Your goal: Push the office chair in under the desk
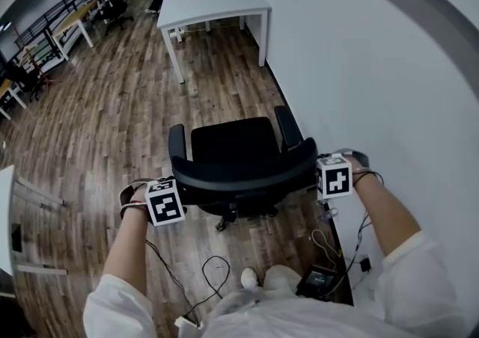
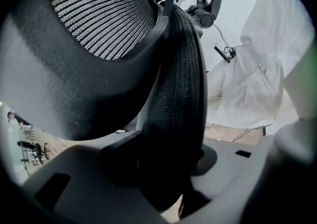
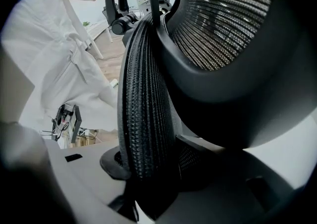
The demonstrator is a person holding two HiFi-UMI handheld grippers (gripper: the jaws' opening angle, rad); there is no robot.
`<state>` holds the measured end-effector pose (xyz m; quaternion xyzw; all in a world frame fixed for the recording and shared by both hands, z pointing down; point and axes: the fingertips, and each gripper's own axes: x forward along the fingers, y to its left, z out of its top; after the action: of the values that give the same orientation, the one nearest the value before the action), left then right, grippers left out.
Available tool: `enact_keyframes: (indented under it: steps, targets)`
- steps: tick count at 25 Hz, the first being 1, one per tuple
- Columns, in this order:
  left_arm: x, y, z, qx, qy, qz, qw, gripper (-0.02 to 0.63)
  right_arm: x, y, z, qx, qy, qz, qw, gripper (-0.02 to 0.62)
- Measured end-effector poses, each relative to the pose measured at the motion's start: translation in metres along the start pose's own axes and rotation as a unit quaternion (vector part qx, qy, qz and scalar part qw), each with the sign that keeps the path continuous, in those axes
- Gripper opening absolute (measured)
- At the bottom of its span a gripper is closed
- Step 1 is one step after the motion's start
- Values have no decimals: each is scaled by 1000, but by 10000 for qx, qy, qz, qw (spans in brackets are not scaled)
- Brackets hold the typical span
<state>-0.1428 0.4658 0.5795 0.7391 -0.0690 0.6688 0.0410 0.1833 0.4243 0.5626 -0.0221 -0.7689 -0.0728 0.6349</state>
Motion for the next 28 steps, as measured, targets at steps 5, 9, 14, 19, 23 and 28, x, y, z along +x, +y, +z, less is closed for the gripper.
enact_keyframes:
  steps: [5, 9, 14, 19, 23, 28]
  targets:
    - [1, 10, 1, 102, -42, 10, 9999, 184, 2, -3, -6, 126, 89, -1, 9999, 202]
    - [1, 30, 7, 185, -73, 98, 9998, 180, 3, -14, -16, 243, 174, -11, 9996, 198]
    - [5, 54, 19, 221, -68, 124, 9997, 175, 3, -38, -25, 230, 150, -117, 9996, 179]
    - [6, 65, 27, 225, -67, 97, 9997, 175, 1, -53, -33, 208, 166, -169, 9995, 178]
    - [7, 94, 42, 198, -40, 54, 9998, 175, -1, -85, -48, 182, 164, -141, 9996, 178]
    - [11, 120, 53, 152, -53, 88, 9998, 175, -2, -116, -53, 91, 116, -205, 9997, 178]
